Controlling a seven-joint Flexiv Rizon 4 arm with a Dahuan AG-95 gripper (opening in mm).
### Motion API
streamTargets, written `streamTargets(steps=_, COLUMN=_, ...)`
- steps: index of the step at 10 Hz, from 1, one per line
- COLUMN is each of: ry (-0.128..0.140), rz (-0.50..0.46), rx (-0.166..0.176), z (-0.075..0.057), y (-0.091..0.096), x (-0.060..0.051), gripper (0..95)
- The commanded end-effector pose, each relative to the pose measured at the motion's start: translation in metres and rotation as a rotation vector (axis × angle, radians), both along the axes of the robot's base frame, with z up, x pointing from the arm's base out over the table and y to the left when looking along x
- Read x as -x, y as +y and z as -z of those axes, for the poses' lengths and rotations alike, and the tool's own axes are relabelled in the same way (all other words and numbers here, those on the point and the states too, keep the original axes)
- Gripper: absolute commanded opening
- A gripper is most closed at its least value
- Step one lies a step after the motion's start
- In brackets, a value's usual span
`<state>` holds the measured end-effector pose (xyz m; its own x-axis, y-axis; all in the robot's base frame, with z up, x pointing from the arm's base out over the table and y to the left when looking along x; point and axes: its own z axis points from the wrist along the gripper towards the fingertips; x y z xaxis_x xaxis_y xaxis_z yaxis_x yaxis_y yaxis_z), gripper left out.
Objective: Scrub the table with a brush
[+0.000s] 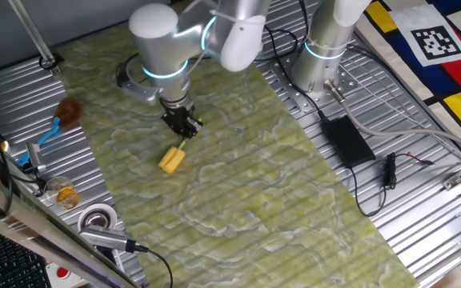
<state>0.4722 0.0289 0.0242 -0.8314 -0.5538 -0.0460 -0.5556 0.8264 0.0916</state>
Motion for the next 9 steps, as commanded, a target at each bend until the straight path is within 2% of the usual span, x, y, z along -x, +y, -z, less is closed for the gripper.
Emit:
streamTargets(steps=1, ry=0.007, rz=0.045, rx=-0.015, z=0.006, y=0.004, x=0.006, gripper=0.0)
streamTargets(steps=4, ry=0.015, rz=0.127, rx=-0.018, z=0.015, y=0.025, x=0.01, gripper=0.0)
streamTargets(steps=5, ry=0.022, rz=0.173, rx=-0.016, z=0.016, y=0.038, x=0.013, gripper=0.0)
streamTargets(steps=9, ry=0.039, rz=0.262, rx=-0.015, z=0.013, y=0.075, x=0.019, gripper=0.0)
